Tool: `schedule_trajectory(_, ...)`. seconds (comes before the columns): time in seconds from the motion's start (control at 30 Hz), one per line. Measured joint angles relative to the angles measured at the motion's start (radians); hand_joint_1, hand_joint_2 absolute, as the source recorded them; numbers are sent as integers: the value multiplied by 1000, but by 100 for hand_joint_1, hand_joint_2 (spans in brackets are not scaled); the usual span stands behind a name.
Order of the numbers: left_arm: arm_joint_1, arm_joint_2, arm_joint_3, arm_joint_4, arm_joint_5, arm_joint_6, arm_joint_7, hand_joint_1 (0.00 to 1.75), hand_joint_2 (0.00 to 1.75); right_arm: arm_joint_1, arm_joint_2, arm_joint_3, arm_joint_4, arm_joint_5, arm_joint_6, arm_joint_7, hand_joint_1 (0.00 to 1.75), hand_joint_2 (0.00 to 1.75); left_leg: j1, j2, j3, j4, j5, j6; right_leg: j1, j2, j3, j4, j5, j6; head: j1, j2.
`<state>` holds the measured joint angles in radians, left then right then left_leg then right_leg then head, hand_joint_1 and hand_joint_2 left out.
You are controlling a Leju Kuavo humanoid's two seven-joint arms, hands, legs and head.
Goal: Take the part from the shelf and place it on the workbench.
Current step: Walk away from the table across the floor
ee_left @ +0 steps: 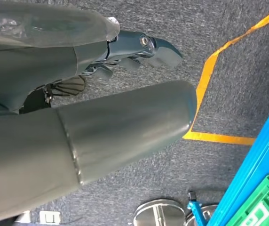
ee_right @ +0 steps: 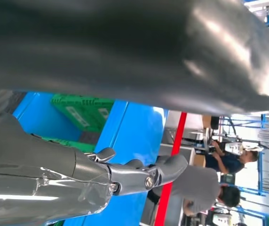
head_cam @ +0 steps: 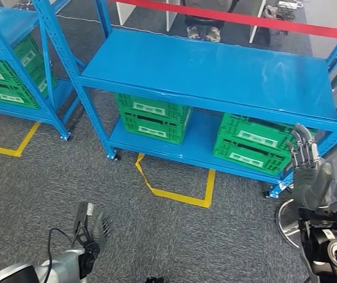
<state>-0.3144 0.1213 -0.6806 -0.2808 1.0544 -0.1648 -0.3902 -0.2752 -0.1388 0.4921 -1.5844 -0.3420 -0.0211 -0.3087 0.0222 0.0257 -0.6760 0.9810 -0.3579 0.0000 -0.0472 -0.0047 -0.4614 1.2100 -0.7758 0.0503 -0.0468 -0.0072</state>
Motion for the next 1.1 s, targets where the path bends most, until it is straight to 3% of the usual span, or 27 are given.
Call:
schedule_trajectory(0.03, 2, -2, 0, 0, 0, 0, 0, 0, 0, 3, 0, 0, 0, 0, 0, 0, 0, 0, -6, -3, 16, 0, -12, 3, 9, 0, -43, 28, 25, -10, 0, 0)
schedule_trajectory(0.07, 2, -3, 0, 0, 0, 0, 0, 0, 0, 5, 0, 0, 1, 1, 1, 0, 0, 0, -11, -7, 34, 0, -24, 5, 17, 1, -68, 12, 75, -21, 0, 0)
schedule_trajectory(0.13, 2, -6, 1, 0, -1, 0, 0, 0, 0, 7, 0, 0, 1, 3, 2, 1, 0, 0, -17, -12, 71, -1, -47, 6, 35, 0, -84, -99, 206, -46, 1, 0)
schedule_trajectory(0.17, 1, -8, 1, 0, -2, 0, 1, 0, 0, 8, 0, 0, 1, 4, 2, 1, 0, 0, -20, -15, 84, -1, -57, 4, 43, 0, -83, -155, 257, -55, 2, 0)
schedule_trajectory(0.2, 0, -8, 1, 0, -3, 0, 1, 0, 0, 10, 0, -1, 1, 5, 2, 2, 0, 0, -22, -18, 91, -1, -63, 2, 48, 0, -83, -192, 285, -60, 3, 0)
schedule_trajectory(0.33, 1, -5, 2, 1, -3, 0, 2, 0, 0, 13, 1, -1, -1, 9, 5, 4, 0, 0, -28, -20, 90, -4, -71, 12, 50, 3, -71, -227, 294, -47, 0, 0)
schedule_trajectory(0.7, 0, 0, 8, 1, -3, 0, 2, 0, 0, 13, 1, -7, -1, 21, 13, 10, 0, 0, -27, -20, 98, -19, -72, 7, 50, 5, -69, -229, 288, -54, 0, 0)
schedule_trajectory(1.1, 4, 1, 11, 1, 0, -2, -5, 0, 0, 14, 1, -7, -1, 24, 21, 10, 0, 0, -27, -20, 100, -20, -71, 4, 48, 4, -67, -230, 289, -54, 0, 0)
